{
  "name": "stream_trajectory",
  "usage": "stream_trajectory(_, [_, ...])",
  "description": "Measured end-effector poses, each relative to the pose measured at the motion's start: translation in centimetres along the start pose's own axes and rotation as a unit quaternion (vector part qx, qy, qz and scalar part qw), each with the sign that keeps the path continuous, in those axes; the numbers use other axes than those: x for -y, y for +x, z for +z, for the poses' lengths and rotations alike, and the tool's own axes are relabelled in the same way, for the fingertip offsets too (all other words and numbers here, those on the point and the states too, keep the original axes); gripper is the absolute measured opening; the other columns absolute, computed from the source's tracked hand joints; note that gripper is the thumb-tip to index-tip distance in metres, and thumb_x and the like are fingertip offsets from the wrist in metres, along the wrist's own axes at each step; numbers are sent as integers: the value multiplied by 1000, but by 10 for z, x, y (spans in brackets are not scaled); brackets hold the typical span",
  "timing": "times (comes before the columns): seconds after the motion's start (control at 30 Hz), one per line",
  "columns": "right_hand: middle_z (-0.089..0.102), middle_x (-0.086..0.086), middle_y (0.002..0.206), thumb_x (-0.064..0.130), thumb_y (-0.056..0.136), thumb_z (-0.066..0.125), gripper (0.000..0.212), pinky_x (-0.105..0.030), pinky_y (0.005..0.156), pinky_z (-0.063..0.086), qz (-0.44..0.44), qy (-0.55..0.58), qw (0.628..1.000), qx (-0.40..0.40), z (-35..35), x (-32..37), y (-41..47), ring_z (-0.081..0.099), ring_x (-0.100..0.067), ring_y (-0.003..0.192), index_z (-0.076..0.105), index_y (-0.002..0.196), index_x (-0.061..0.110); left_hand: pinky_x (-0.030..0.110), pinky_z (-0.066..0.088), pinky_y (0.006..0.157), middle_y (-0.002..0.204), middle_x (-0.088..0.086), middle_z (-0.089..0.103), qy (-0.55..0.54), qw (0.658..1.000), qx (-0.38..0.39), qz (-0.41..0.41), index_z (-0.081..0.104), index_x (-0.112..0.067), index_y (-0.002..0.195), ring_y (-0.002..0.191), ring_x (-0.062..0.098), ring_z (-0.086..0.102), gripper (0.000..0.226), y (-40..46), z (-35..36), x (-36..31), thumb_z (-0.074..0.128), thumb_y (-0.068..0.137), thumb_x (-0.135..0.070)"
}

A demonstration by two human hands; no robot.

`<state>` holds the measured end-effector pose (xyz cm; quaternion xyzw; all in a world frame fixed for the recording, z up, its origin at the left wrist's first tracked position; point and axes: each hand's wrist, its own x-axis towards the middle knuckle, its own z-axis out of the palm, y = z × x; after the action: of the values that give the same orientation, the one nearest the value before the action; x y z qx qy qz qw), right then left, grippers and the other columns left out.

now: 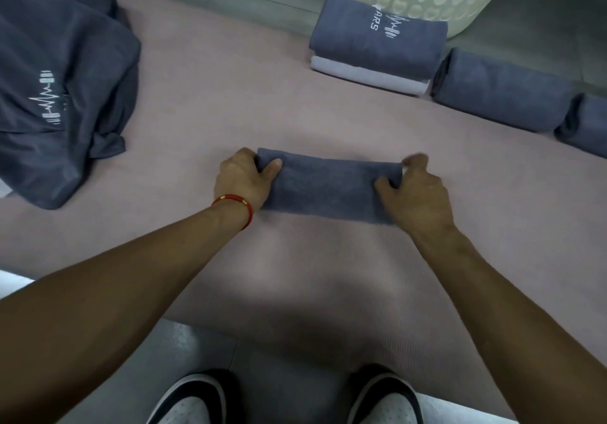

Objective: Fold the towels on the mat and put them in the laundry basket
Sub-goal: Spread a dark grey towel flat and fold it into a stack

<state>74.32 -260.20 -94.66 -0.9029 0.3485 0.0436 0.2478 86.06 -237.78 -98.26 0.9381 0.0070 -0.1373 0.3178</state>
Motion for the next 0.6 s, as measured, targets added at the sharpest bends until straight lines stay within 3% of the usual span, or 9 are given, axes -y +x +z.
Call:
stream_trajectory(0.07, [53, -20, 131, 43, 102, 47, 61, -43, 78, 53, -88, -101, 988, -82, 9, 9, -19, 58, -35, 107, 32, 150, 10, 32, 46, 77, 113, 14, 69, 14, 1000, 9, -20, 62, -7, 120, 101, 30, 64, 51, 4, 0, -2, 60, 95, -51])
stream_trajectory(0.1, [45, -21, 143, 46, 102, 42, 63, -49, 92, 51, -143, -145, 973, -110, 14, 15, -28, 51, -37, 123, 29, 154, 12, 32, 46, 76, 112, 14, 69, 22, 999, 12, -24, 62, -8, 120, 100, 31, 65, 51, 6, 0, -2, 60, 94, -52])
stream_trajectory(0.17, [30, -20, 160, 49, 103, 35, 63, -59, 118, 25, -243, -201, 943, -106, 29, 26, -33, 30, -40, 146, 27, 159, 19, 32, 45, 73, 110, 13, 69, 46, 999, 12, -20, 63, -11, 118, 99, 32, 65, 53, 10, -1, -2, 60, 92, -56])
stream_trajectory(0.2, [25, -17, 164, 50, 104, 32, 63, -61, 121, 15, -279, -217, 932, -87, 39, 29, -31, 22, -40, 151, 27, 159, 20, 32, 46, 72, 107, 13, 69, 62, 998, 7, -14, 63, -13, 116, 96, 32, 65, 53, 11, -2, -1, 60, 91, -59])
stream_trajectory(0.33, [19, -11, 168, 54, 105, 20, 66, -63, 121, 9, -293, -253, 922, -18, 72, 18, -18, 16, -37, 154, 21, 161, 21, 34, 47, 73, 105, 11, 69, 78, 997, 1, -4, 63, -15, 113, 95, 32, 65, 54, 10, -3, 4, 60, 89, -63])
stream_trajectory(0.6, [13, -12, 169, 55, 104, 18, 68, -63, 121, 0, -279, -259, 925, -11, 81, 13, -16, 9, -37, 155, 12, 163, 22, 31, 50, 90, 111, 5, 72, -22, 998, 45, -45, 70, -15, 118, 105, 27, 66, 47, 12, -11, 9, 61, 93, -54])
